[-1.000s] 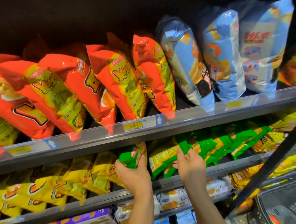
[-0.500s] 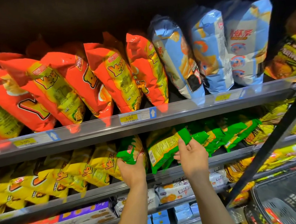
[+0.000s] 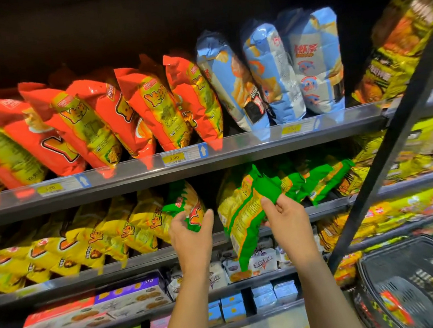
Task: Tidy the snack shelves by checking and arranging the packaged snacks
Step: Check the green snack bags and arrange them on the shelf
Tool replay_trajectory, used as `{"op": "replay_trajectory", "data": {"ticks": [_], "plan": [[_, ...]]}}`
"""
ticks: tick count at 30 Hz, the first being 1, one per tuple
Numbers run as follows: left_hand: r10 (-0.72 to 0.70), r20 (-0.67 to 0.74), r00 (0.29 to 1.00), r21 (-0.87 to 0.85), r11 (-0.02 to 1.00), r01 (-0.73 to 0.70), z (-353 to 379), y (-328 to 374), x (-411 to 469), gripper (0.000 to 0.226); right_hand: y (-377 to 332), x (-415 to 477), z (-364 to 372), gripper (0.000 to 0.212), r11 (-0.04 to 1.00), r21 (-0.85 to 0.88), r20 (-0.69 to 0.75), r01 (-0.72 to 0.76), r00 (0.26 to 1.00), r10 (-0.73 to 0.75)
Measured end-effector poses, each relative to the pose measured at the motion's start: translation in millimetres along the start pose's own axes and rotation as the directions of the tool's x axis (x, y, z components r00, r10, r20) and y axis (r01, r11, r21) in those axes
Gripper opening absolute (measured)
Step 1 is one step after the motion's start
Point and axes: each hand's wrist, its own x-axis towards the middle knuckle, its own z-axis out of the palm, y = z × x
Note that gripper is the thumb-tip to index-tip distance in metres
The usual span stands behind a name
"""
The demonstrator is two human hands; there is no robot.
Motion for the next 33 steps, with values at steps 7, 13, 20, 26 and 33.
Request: {"op": "replay_trajectory", "data": {"ticks": [7,13,20,26,33], "plan": [[0.057,0.37,0.927,-0.018,0.998,-0.054,-22,8,-64,0.08,0,-41,-40,0.047,0.978,0.206,0.199,-0.016,0.98,-0.026],[0.053,0.571,0.82,-0.005,0.998,-0.062,-48,11,-106,0.077,-2,-69,-66,0.026,0.929,0.363,0.295,-0.076,0.955,-0.037],[-0.065,0.601,0.796,-0.192,0.956,0.224,-69,12,-138,0.058,1,-89,-80,0.029,0.826,0.534,0.375,-0.18,0.926,-0.04],[-0.07,0.529,0.846,-0.242,0.943,0.23,-69,20,-150,0.03,-11,-100,-68,0.051,0.833,0.52,0.358,-0.191,0.934,-0.009],[-0.007,0.298,0.954,-0.143,0.988,0.052,-67,33,-155,0.024,-7,-118,-40,0.131,0.985,0.169,0.297,-0.031,0.955,-0.021]]}}
